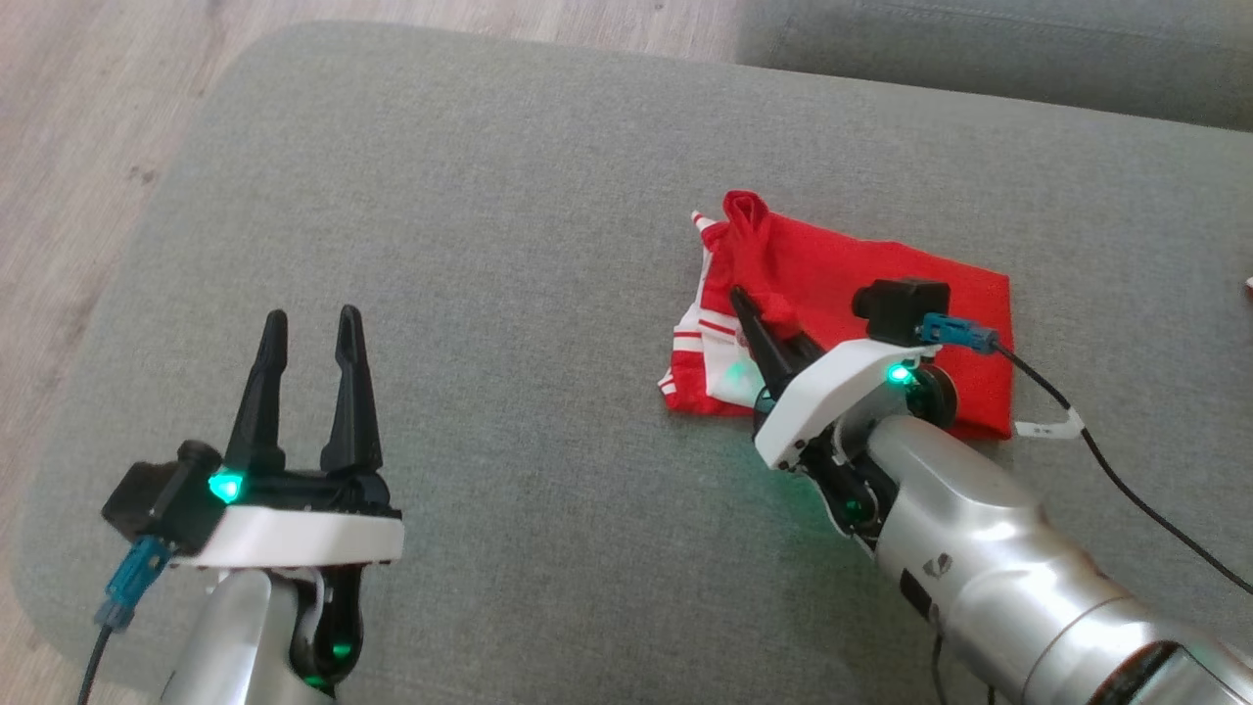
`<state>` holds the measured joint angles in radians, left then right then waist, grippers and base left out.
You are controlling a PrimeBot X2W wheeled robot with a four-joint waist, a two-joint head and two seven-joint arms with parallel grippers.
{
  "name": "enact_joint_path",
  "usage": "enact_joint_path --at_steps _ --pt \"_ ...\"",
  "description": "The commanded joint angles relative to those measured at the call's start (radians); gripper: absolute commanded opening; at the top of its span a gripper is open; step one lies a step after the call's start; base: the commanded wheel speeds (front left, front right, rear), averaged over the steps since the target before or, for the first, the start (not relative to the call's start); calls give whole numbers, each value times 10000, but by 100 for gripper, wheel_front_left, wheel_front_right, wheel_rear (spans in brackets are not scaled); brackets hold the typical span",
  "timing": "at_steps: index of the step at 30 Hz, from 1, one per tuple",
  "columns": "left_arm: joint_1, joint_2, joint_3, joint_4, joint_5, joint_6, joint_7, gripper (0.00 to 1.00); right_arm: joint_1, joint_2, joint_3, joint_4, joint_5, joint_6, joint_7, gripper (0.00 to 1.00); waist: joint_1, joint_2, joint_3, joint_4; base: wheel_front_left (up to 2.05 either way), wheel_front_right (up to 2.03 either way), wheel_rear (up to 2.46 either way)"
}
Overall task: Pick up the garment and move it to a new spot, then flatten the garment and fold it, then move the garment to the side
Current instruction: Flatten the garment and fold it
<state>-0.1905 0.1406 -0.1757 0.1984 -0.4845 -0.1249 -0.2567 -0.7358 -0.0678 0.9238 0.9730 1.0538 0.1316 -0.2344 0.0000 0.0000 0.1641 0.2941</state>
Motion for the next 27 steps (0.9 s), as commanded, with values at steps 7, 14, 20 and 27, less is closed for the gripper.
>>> enact_joint_path --at_steps 7,14,20,27 --pt "-547 145 321 -140 -54 -57 -51 100 -366 175 1264 -982 895 -9 -241 100 0 0 13 -73 0 0 0" --pt "-495 254 655 -226 99 -57 -51 100 -1215 175 334 -1150 588 -9 -269 100 0 0 -237 -803 0 0 0" --pt "-365 174 1042 -550 208 -57 -51 100 -1205 170 -2510 -955 -2833 -9 -271 100 0 0 -458 -1602 0 0 0" --pt "-129 -9 1323 -774 380 -57 -51 100 759 -152 -6185 -2845 -7027 -9 -272 100 0 0 -720 -2328 0 0 0"
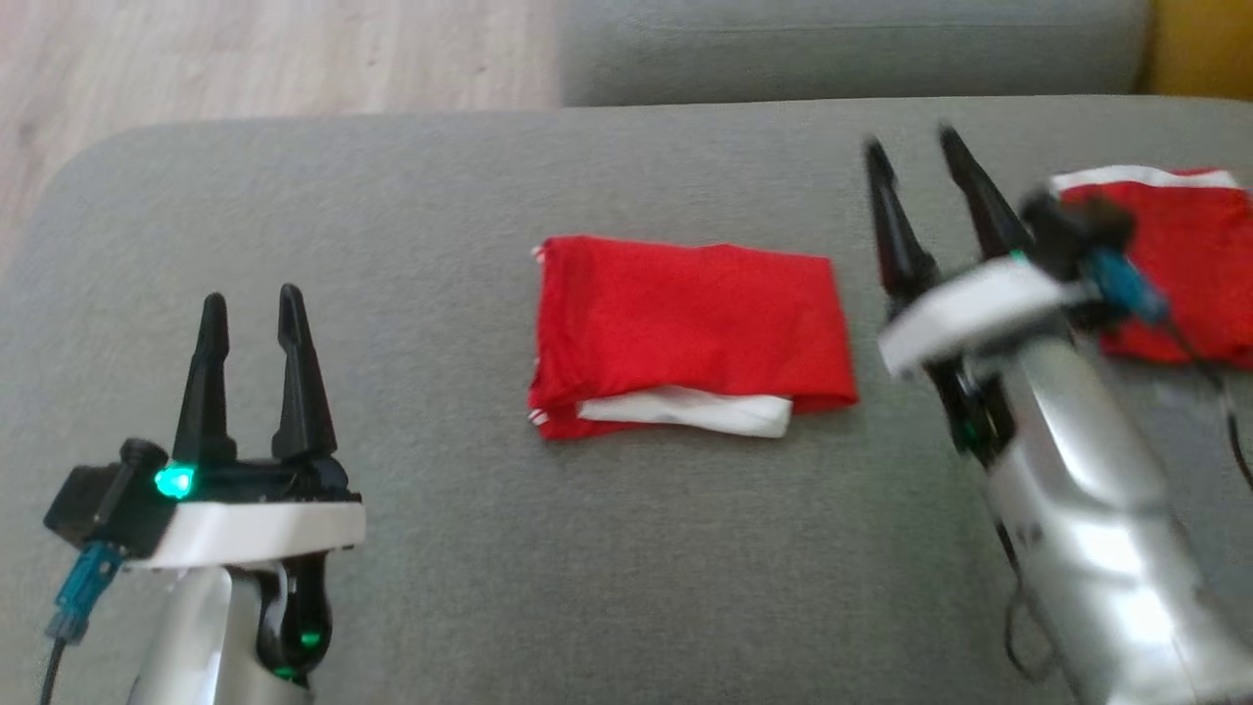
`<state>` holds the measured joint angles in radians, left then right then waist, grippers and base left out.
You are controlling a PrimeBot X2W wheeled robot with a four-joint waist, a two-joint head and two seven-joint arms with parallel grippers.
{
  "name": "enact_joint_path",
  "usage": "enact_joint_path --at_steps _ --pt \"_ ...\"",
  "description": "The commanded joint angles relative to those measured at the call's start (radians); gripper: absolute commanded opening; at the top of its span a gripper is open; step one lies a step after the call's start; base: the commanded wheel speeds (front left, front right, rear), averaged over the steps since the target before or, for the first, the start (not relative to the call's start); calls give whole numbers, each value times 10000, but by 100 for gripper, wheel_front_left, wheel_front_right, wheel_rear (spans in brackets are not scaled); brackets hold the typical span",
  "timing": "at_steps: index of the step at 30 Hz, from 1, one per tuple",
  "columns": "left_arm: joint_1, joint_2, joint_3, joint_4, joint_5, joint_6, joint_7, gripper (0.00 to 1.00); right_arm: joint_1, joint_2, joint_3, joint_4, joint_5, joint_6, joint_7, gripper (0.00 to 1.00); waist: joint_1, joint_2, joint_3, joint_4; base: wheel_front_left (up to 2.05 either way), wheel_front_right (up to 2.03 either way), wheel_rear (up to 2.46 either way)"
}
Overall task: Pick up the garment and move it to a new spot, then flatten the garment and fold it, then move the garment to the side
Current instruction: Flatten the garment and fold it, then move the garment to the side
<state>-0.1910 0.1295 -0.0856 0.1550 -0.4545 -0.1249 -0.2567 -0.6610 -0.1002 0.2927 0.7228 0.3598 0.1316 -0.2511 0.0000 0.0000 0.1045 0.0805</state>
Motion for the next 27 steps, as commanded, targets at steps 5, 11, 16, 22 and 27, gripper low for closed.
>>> enact_joint_path --at_steps 5,11,16,22,27 --pt "131 44 598 -333 186 -57 -51 100 1672 286 -1556 -1937 -1927 -9 -106 100 0 0 -250 -580 0 0 0" --pt "431 37 730 -225 343 -58 -51 100 3251 478 -2347 -3221 -2760 -9 -106 100 0 0 -328 -905 0 0 0" --pt "622 -24 746 -203 433 -58 -51 100 4005 495 -2117 -3786 -2396 -9 -106 100 0 0 -332 -1019 0 0 0" --pt "667 -42 687 -196 481 -58 -51 100 4170 497 -1879 -4005 -2180 -9 -106 100 0 0 -314 -1061 0 0 0" --pt "593 -41 580 -226 491 -58 -51 100 4162 498 -1844 -4036 -2069 -9 -106 100 0 0 -214 -979 0 0 0"
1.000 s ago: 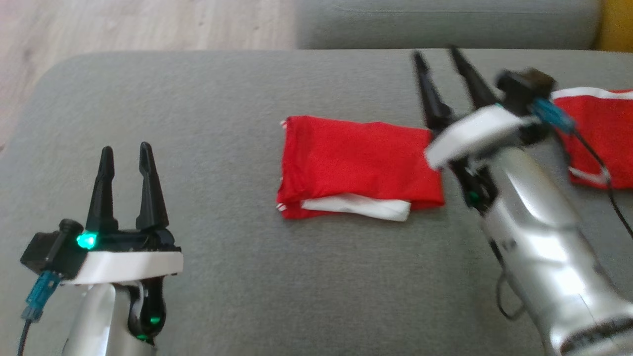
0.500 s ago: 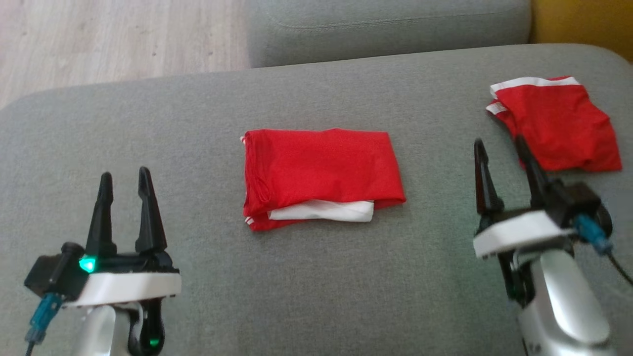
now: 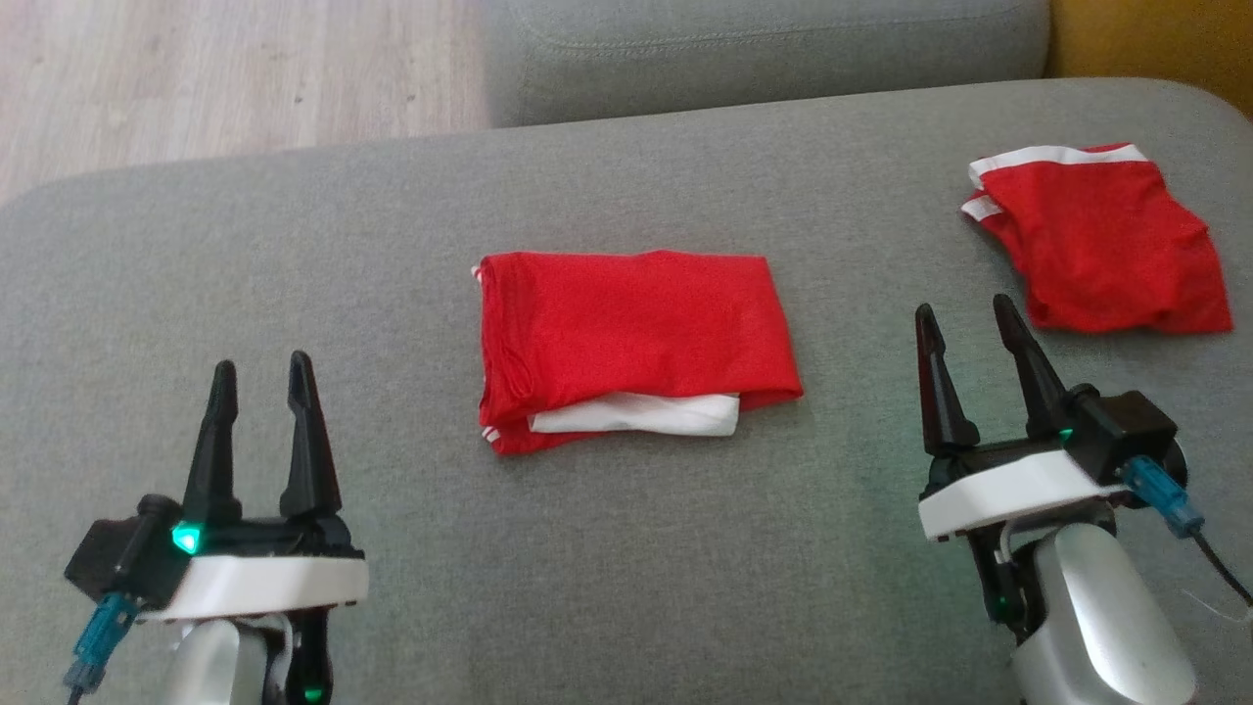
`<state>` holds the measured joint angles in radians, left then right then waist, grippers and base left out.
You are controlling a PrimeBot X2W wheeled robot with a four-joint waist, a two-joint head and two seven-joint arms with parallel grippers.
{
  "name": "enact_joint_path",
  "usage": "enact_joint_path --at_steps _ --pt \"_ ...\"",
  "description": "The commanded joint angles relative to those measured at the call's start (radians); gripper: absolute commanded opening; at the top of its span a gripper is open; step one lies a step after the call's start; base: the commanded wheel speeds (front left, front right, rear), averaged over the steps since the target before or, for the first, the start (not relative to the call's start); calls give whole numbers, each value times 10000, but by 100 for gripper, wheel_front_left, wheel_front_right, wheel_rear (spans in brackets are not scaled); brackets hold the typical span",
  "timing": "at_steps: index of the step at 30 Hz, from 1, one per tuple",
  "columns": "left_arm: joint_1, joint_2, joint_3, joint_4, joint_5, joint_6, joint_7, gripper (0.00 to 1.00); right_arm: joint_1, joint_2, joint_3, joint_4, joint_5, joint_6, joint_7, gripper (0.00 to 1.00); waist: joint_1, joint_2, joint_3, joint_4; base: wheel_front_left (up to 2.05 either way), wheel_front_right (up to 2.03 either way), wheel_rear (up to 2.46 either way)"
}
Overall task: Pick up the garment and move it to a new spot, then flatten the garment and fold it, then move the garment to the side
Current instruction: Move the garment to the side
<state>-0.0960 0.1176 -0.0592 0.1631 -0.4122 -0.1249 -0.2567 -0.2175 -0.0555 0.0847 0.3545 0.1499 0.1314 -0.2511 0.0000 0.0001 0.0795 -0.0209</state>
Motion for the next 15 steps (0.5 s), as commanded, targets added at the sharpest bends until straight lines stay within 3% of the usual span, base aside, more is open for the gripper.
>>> enact_joint_path --at_steps 1,9,15 --pt "-390 89 273 -322 66 -58 -51 100 -300 51 218 -344 39 -7 -106 100 0 -1 85 73 0 0 0" --pt "-699 214 -93 -315 3 -58 -51 100 -999 52 115 837 96 -7 137 100 0 -1 598 593 0 0 0" --pt "-1032 246 -426 -176 -113 -58 -51 100 -2089 52 431 2482 779 -7 854 100 0 -1 1061 1188 0 0 0"
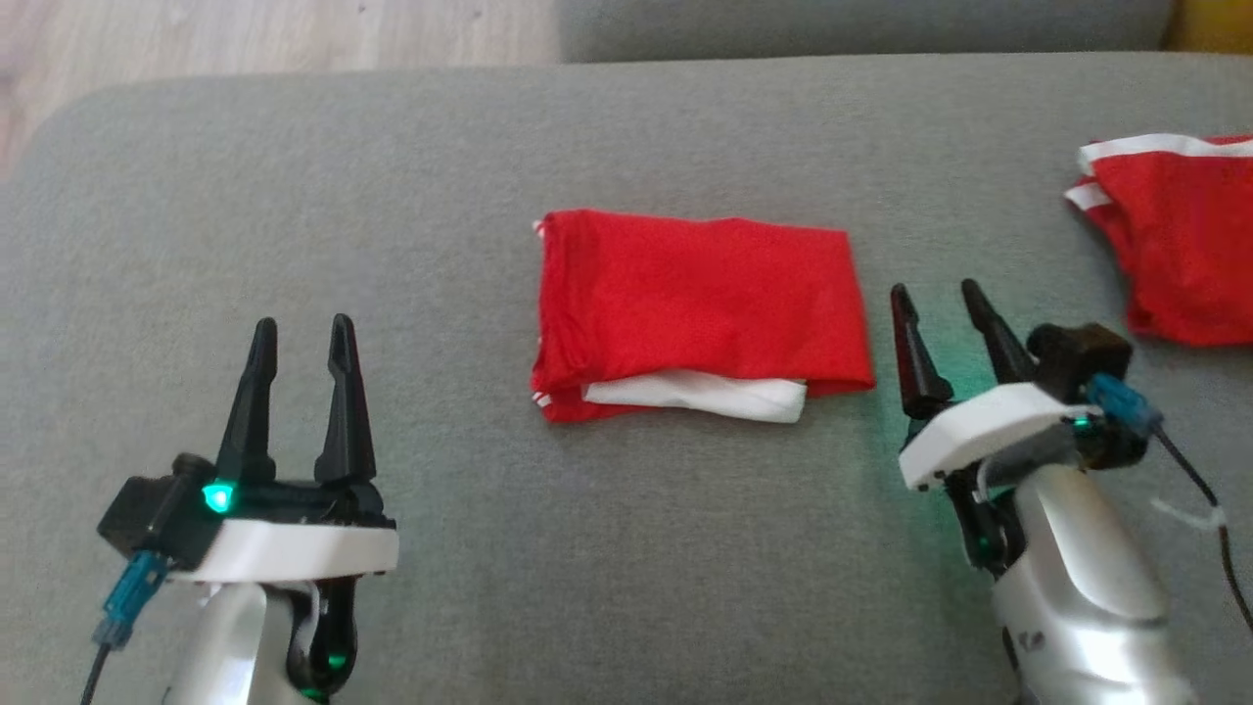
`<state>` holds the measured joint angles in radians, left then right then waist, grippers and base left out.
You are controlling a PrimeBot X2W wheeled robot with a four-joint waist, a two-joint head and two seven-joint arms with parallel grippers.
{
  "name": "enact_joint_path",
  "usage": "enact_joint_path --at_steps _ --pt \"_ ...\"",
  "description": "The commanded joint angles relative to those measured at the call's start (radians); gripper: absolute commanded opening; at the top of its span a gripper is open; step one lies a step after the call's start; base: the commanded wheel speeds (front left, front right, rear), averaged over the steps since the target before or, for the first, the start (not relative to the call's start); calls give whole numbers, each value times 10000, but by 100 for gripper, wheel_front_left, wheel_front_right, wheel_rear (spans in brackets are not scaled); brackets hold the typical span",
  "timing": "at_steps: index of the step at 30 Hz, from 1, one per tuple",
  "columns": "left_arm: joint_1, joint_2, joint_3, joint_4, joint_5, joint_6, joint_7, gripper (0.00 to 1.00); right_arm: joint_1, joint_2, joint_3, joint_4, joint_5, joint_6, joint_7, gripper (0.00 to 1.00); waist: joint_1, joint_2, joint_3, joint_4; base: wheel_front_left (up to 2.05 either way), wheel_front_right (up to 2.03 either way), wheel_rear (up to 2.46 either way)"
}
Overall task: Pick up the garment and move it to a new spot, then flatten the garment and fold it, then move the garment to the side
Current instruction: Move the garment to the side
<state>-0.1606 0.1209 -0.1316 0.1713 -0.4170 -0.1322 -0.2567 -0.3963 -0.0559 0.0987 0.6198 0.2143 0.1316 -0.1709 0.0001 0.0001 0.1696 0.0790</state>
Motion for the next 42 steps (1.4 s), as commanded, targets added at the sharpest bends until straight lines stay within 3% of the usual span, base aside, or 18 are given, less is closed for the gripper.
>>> enact_joint_path --at_steps 1,5,13,15,16,23,29,37,42 --pt "-425 212 272 -233 -84 15 -51 100 -425 56 411 109 522 -9 211 100 -1 -1 201 266 0 0 0" --pt "-568 190 179 -155 -140 15 -51 100 -992 56 1105 1196 1998 -9 665 100 -1 -1 345 534 0 0 0" --pt "-708 113 146 -61 -198 15 -51 100 -1851 56 2110 3327 2277 -9 1078 100 -1 -1 449 910 0 0 0" --pt "-698 115 164 -40 -199 15 -51 100 -1982 56 2308 3604 2278 -9 969 21 -1 -1 434 921 0 0 0" --pt "-691 116 182 -28 -199 15 -51 100 -2056 56 2377 3705 2230 -9 823 0 -1 -1 423 912 0 0 0" --pt "-705 93 256 -52 -166 15 -51 100 -2567 56 2293 4351 1433 -9 -258 0 -1 -1 255 674 0 0 0" --pt "-617 84 180 -171 -130 15 -51 100 -2876 56 1813 4399 -159 -9 -782 0 -1 -1 -10 241 0 0 0" --pt "-437 23 -38 -320 -24 15 -51 100 -2402 -90 899 3185 -2845 -9 -884 0 -1 -1 -306 -424 0 0 0" --pt "-430 41 -121 -453 14 15 -51 100 -2177 -582 800 2135 -3789 -9 -521 0 -1 -1 -257 -850 0 0 0"
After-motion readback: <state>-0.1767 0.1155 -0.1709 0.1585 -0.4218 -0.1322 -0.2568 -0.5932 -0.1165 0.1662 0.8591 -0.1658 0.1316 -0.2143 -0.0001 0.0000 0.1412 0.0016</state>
